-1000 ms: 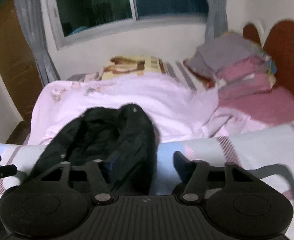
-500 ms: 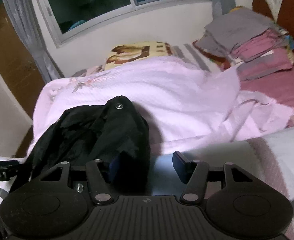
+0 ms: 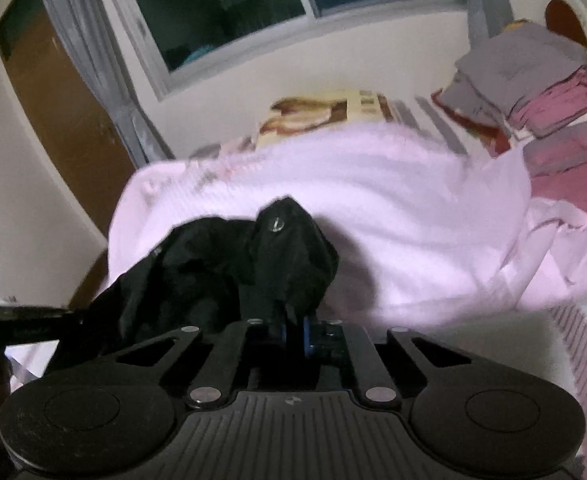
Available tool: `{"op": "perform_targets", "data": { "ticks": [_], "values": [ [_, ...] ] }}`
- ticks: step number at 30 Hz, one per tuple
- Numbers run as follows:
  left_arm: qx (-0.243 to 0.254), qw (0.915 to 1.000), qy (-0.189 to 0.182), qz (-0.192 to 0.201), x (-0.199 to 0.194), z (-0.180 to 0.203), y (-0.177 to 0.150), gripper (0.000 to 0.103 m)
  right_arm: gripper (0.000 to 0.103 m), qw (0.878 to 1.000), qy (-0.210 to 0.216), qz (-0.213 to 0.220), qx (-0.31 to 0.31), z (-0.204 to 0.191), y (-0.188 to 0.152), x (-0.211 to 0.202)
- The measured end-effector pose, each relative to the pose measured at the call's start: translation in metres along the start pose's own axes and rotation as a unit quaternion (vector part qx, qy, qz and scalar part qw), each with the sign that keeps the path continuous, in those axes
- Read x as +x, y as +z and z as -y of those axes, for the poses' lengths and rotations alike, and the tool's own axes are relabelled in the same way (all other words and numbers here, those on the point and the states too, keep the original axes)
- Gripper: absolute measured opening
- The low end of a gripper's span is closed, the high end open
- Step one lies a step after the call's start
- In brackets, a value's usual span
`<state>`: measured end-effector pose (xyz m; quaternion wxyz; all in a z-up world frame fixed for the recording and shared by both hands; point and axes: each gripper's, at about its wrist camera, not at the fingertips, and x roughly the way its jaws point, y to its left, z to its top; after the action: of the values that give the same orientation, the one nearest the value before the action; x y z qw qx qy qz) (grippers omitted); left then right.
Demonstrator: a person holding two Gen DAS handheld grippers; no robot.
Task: Fold large clothes
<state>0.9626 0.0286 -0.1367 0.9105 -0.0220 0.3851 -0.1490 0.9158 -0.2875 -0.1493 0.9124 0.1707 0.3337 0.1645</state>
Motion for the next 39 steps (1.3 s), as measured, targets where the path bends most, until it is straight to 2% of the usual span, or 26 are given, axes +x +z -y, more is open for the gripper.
{"op": "perform_targets", "data": {
  "ticks": [6, 9, 12, 14, 16, 17, 18, 20, 22, 25, 31, 33, 35, 37, 39],
  "values": [
    [0.015, 0.994, -0.031, 0.104, -0.104, 0.022, -0.011, 0.003, 0.006, 0.995, 0.015, 0.067, -0.067, -0.052, 0.005, -0.097],
    [0.031, 0.9882, -0.034, 0.146, -0.161, 0.035, -0.039, 0.003, 0.006, 0.989, 0.02, 0.098, -0.11, -0.082, -0.016, -0.158],
    [0.043, 0.9845, -0.038, 0.165, -0.21, 0.044, -0.078, 0.003, 0.006, 0.984, 0.019, 0.107, -0.145, -0.108, -0.054, -0.215],
    [0.052, 0.9848, -0.028, 0.163, -0.238, 0.048, -0.11, 0.008, 0.006, 0.981, 0.017, 0.104, -0.16, -0.12, -0.089, -0.248],
    [0.051, 0.9886, -0.004, 0.142, -0.264, 0.052, -0.152, 0.03, 0.006, 0.978, -0.008, 0.096, -0.185, -0.13, -0.135, -0.282],
    [0.042, 0.9908, 0.003, 0.129, -0.279, 0.051, -0.18, 0.032, 0.007, 0.977, -0.027, 0.09, -0.193, -0.132, -0.164, -0.3],
    [0.036, 0.9921, 0.003, 0.12, -0.29, 0.048, -0.204, 0.038, 0.017, 0.978, -0.03, 0.076, -0.193, -0.13, -0.186, -0.314],
    [0.037, 0.9947, 0.017, 0.095, -0.311, 0.043, -0.25, 0.039, 0.039, 0.982, -0.048, 0.058, -0.176, -0.125, -0.229, -0.341],
    [0.034, 0.996, 0.036, 0.075, -0.326, 0.04, -0.282, 0.038, 0.039, 0.986, -0.057, 0.046, -0.149, -0.123, -0.251, -0.357],
    [0.022, 0.997, 0.028, 0.069, -0.338, 0.042, -0.293, 0.038, 0.039, 0.989, -0.063, 0.057, -0.123, -0.133, -0.25, -0.366],
    [0.046, 0.9952, -0.003, 0.087, -0.321, 0.078, -0.255, 0.038, 0.038, 0.989, -0.053, 0.061, -0.123, -0.179, -0.206, -0.322],
    [0.049, 0.995, -0.009, 0.086, -0.302, 0.089, -0.242, 0.039, 0.038, 0.99, -0.052, 0.047, -0.122, -0.189, -0.195, -0.3],
    [0.044, 0.996, 0.002, 0.078, -0.276, 0.092, -0.231, 0.037, 0.039, 0.988, -0.07, 0.038, -0.131, -0.186, -0.19, -0.27],
    [0.044, 0.9971, 0.014, 0.061, -0.255, 0.089, -0.235, 0.043, 0.038, 0.99, -0.077, 0.009, -0.118, -0.172, -0.191, -0.237],
    [0.055, 0.9973, 0.033, 0.037, -0.236, 0.084, -0.253, 0.046, 0.037, 0.985, -0.11, -0.03, -0.128, -0.158, -0.212, -0.211]
  ]
}}
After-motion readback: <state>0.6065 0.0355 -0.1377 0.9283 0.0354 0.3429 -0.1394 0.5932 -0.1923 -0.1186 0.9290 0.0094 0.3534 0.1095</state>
